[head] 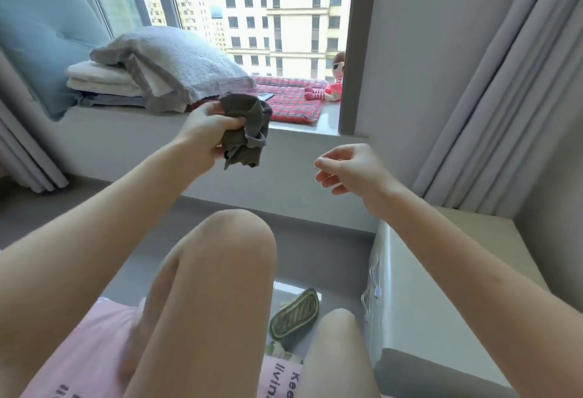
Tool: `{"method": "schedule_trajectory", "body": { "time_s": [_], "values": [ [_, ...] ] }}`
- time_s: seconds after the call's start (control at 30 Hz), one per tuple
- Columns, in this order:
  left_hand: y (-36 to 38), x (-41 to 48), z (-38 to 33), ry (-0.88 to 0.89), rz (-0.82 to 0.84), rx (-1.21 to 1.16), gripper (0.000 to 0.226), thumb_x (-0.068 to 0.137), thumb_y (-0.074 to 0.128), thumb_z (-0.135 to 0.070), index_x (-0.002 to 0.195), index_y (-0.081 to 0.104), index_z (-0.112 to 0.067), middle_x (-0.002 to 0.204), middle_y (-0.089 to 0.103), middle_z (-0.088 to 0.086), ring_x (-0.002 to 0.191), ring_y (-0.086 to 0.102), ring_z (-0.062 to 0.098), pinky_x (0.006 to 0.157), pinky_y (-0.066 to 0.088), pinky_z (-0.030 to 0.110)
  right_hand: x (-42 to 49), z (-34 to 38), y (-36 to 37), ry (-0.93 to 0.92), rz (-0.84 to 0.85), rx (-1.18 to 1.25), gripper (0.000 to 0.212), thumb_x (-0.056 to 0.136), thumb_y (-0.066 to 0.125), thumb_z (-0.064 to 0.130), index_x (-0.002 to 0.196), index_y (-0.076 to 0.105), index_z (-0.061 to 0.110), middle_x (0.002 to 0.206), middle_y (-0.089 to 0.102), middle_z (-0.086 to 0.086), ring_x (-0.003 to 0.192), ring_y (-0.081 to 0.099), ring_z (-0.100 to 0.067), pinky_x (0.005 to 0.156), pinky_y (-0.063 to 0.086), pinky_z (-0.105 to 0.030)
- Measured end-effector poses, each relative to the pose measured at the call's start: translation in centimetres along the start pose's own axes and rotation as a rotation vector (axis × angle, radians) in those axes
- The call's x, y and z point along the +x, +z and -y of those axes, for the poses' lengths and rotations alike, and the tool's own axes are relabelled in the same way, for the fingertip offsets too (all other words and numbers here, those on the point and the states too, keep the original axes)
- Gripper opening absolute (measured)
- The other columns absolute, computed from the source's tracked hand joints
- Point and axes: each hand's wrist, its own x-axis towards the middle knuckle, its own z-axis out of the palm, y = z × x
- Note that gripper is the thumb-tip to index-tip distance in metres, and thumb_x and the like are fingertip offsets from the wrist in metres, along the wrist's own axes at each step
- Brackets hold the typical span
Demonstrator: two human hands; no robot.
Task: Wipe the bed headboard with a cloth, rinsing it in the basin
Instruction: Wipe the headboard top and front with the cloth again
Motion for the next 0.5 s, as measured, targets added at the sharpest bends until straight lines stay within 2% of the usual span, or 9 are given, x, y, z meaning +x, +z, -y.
{"method": "schedule_trajectory", "body": {
  "time_s": [0.13,0.37,0.5],
  "values": [
    [4.7,-1.5,-1.4,0.086,0.061,-0.055,0.04,0.084,0.061,-0.004,0.122,0.054,-0.013,0.092,0.067,0.002,0.075,0.068,0.016,0.058,0.055,0.026,-1.3,-0.1,-3.7,-0.019,-0.124,0.037,0.009,0.09,0.058,0.014,0.084,0.064,0.011,0.074,0.067,-0.006,0.064,0.06,-0.014,0.059,0.048,-0.024],
    [6.2,-3.1,-0.2,0.102,0.125,-0.055,0.029,0.084,0.061,-0.002,0.108,0.056,-0.018,0.086,0.067,0.002,0.06,0.067,0.01,0.05,0.051,0.02,-2.0,1.7,-4.1,-0.081,-0.296,0.119,0.008,0.09,0.057,0.014,0.089,0.064,0.011,0.071,0.067,-0.003,0.062,0.059,-0.012,0.06,0.049,-0.024],
    [4.0,-0.4,0.8,0.105,0.127,-0.032,0.033,0.084,0.06,-0.002,0.115,0.057,-0.013,0.088,0.066,0.004,0.069,0.067,0.019,0.061,0.057,0.029,-1.3,2.3,-1.9,-0.073,-0.347,0.123,0.01,0.09,0.057,0.014,0.09,0.065,0.008,0.072,0.066,-0.004,0.061,0.059,-0.012,0.059,0.048,-0.023]
  ]
}}
